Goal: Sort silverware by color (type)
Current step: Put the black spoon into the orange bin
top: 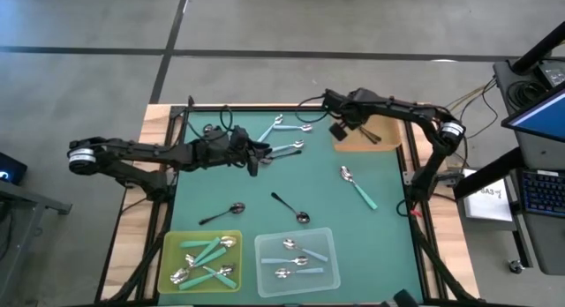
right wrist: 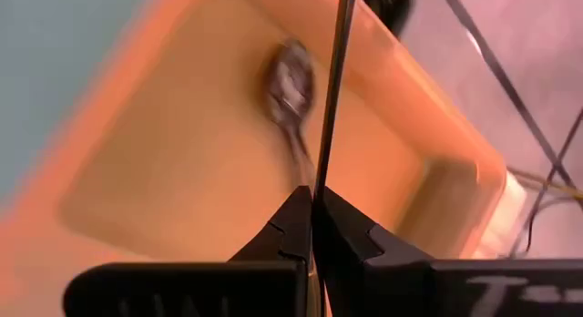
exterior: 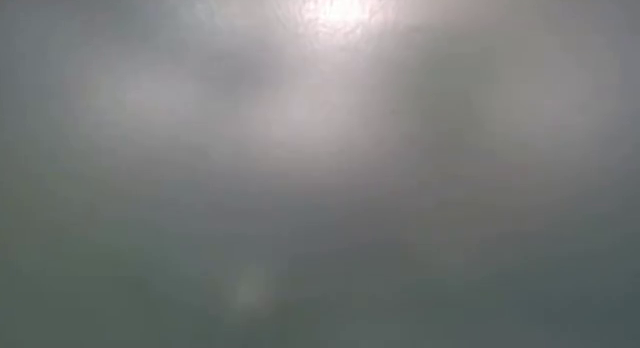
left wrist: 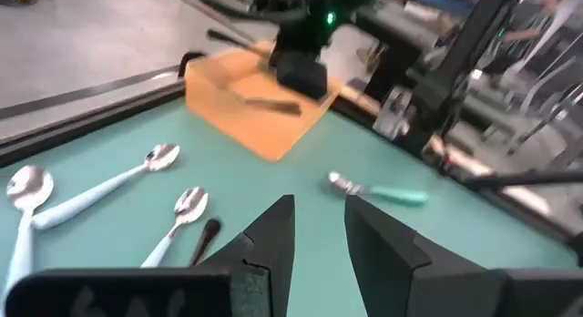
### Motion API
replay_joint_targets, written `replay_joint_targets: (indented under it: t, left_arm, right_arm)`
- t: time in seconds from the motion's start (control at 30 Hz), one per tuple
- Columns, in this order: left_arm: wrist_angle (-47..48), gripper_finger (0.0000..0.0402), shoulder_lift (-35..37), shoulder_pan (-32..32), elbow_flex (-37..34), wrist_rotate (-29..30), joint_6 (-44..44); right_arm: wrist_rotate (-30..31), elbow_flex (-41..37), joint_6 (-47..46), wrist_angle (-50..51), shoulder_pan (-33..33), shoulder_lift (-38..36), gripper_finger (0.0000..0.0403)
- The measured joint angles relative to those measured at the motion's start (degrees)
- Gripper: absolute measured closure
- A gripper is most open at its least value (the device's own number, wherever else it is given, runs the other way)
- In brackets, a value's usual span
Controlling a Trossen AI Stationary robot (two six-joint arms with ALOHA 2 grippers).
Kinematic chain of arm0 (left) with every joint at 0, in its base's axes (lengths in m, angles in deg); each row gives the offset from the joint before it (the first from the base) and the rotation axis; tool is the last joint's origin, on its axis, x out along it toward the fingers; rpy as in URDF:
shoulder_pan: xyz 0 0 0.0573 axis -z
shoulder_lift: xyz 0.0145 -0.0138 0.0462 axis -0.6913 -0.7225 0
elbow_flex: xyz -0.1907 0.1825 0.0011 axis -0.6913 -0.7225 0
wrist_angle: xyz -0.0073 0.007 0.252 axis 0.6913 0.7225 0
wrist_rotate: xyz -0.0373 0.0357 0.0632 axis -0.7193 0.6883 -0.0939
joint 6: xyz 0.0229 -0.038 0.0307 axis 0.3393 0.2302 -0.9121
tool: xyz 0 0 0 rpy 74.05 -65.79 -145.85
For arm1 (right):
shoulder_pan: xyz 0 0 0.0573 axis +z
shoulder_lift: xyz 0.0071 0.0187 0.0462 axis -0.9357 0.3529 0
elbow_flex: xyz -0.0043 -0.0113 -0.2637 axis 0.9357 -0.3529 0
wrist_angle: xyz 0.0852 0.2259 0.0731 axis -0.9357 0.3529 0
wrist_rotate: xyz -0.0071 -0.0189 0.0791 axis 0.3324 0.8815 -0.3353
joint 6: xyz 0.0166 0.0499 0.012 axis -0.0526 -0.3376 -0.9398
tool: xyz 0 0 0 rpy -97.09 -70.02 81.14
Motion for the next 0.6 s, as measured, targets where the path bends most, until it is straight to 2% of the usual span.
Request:
replay_joint_targets:
  t: [0.2, 0.4, 0.6]
  left_arm:
    - [12.43, 0.0318, 1.49, -0.19, 0.09, 0.29, -1.28]
    - [27.52, 0.0318, 2.48, -1.42, 0.11, 6.02, -2.26]
    - [36.23, 0.0318, 2.73, -4.09, 0.13, 10.13, -2.1]
  right_arm:
    - [-0.39, -4.41, -0.02, 0.07, -2.54, 0.0, 0.0393]
    - [-0.38, -5.91, -0.02, -0.01, -2.62, 0.0, 0.0373]
    - [-0.37, -5.89, -0.06, -0.01, -2.62, 0.0, 0.0338]
